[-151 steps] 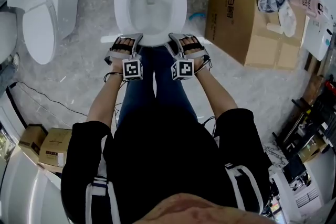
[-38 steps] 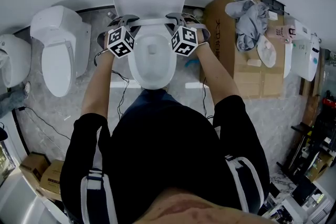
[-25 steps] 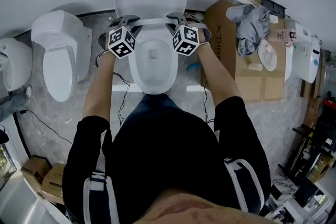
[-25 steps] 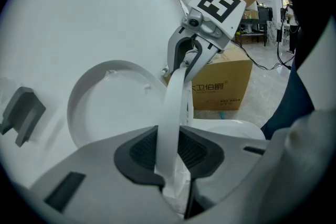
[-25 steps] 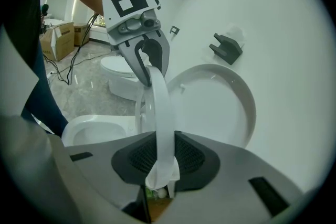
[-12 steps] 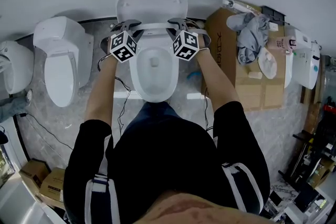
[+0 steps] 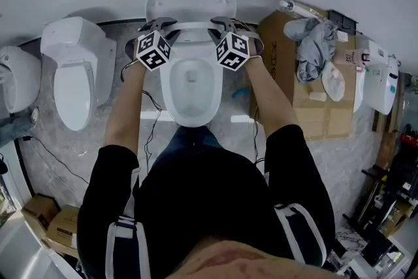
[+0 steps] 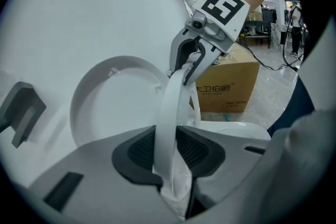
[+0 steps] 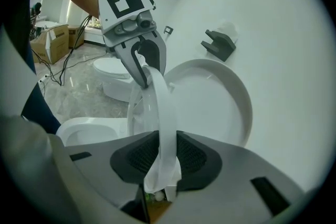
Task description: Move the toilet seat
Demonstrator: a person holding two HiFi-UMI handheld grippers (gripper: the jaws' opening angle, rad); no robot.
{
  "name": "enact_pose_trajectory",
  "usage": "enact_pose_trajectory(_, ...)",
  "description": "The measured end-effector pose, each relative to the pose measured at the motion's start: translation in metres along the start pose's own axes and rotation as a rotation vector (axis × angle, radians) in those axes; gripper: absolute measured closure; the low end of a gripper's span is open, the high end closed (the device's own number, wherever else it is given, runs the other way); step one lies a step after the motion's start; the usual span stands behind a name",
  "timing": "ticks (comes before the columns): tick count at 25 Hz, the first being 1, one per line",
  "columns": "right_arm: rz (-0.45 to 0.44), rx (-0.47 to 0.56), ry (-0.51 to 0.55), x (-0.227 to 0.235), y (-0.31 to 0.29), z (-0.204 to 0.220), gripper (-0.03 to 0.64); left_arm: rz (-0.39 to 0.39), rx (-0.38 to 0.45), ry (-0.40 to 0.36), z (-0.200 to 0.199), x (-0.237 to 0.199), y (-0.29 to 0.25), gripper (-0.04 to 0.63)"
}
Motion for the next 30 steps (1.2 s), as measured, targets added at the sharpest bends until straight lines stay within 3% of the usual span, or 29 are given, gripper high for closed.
enact_pose_trajectory(30,0.003,-0.002,-0.046,0.046,-0.037,0.016,0.486,0.006,0.032,0.038,-0.012,-0.051,-0.032,0.468)
Point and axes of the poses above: the fingertips, and each gripper's own axes: y backward along the fingers, x to its right, z out of its underside, the point moved 5 cm from there along y, backward along the fingers, and after that the axes turned 15 degrees about y, right-handed, at the moved point
